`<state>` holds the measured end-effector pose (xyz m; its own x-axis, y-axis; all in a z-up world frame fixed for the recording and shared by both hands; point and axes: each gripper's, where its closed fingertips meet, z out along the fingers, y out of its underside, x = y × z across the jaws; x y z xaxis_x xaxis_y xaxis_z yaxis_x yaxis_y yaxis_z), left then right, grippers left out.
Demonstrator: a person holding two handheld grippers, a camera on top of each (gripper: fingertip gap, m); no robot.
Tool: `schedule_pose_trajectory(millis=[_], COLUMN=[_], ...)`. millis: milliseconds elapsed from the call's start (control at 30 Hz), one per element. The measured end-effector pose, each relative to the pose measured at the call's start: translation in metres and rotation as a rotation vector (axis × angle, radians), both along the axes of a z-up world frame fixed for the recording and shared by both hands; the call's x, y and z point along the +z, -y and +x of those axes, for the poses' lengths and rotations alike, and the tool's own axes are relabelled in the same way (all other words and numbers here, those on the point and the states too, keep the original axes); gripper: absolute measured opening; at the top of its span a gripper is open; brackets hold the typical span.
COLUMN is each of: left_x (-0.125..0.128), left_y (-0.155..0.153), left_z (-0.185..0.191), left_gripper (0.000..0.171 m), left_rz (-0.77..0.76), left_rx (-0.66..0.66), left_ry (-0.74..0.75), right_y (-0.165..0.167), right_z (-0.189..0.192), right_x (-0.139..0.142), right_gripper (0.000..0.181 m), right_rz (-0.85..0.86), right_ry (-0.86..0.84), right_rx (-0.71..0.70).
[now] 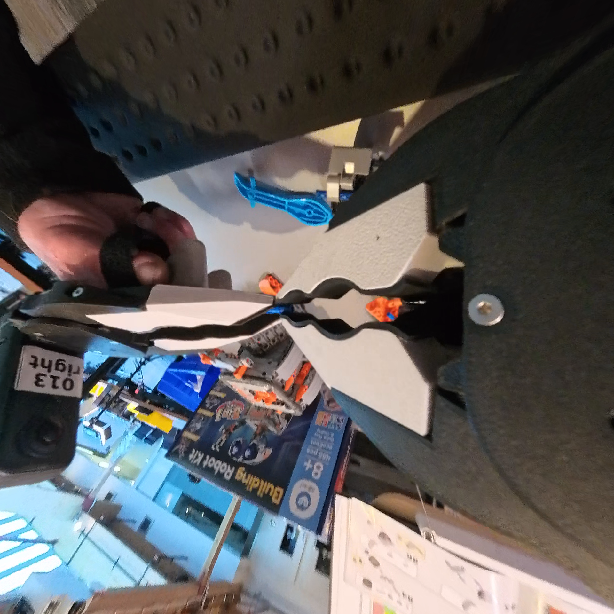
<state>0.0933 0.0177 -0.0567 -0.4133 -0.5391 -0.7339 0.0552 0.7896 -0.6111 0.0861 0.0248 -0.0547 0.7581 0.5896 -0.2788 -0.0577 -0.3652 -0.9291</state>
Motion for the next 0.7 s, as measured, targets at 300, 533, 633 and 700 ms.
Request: schedule_pose_trajectory(millis=[300,533,633,700], left_x=[0.007,-0.029,-0.061,-0.083], left_y=[-0.003,-0.020,-0.022,-0.027], left_z=[0.000,-0.009,-0.025,-0.028], left_gripper=[0.002,0.015,0.028,0.032], left_rz=[0.086,-0.101,-0.254,-0.243], left_rx=[0.056,0.028,-0.018,0.010], left_ry=[0.103,-0.288,-0.561,-0.633], right_y=[-0.001,-0.003,-0.005,-0.007], right_z=[-0.007,0.006,0.007,0.004], right_x=[0.010,-0.021,-0.042,-0.056], right_gripper=[0.002,0.001,0.001,0.001], right_rz=[0.044,-0.017,-0.082,-0.126], right_ry=[-0.121,0.039,0.086,0.105], right_rx=[-0.006,-0.065,-0.068,-0.056])
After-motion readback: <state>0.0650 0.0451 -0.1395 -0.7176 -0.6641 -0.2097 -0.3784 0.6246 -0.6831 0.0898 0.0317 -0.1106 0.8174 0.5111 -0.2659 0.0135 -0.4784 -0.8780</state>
